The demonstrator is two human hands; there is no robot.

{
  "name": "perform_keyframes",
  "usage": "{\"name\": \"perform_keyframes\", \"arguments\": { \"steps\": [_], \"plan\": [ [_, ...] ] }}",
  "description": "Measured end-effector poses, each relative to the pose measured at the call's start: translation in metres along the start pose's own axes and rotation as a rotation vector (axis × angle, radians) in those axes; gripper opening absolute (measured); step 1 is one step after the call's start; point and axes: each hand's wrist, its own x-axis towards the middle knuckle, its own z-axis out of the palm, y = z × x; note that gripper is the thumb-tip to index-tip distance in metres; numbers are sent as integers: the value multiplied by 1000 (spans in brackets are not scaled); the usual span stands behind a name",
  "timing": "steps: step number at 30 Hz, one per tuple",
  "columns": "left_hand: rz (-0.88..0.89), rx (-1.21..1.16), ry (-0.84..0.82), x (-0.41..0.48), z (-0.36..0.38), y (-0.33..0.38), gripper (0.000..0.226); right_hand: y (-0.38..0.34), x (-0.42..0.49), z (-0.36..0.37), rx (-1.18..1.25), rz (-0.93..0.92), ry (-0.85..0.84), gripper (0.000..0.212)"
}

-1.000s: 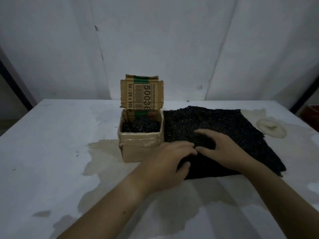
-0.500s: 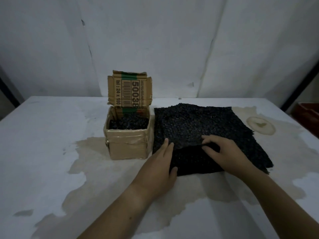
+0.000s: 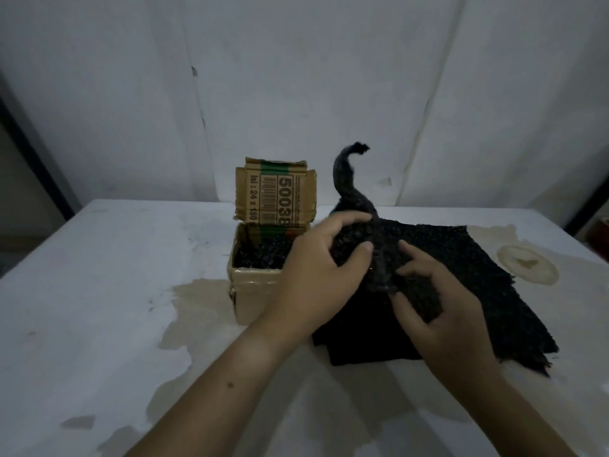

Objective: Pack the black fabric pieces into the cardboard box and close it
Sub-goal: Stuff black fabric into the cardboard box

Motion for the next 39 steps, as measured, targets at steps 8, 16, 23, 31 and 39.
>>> {"name": "perform_keyframes", "arguments": {
  "steps": [8,16,23,31,39],
  "plan": [
    [-17,163,228,-2,-121,-26,11,-27,46,55,46,43,-213,40],
    [-37,696,45,-13,-143,-67,77,-30,77,91,-182,43,-456,60],
    [96,922,-234,5,-146,-65,64,-34,106,97,-432,41,-638,73],
    [109,1078,-387,22,-137,-64,40,-45,144,107,-690,159,-899,92],
    [-66,1101,-506,28,-127,-66,65,-51,132,109,-640,9,-727,69]
  ]
}}
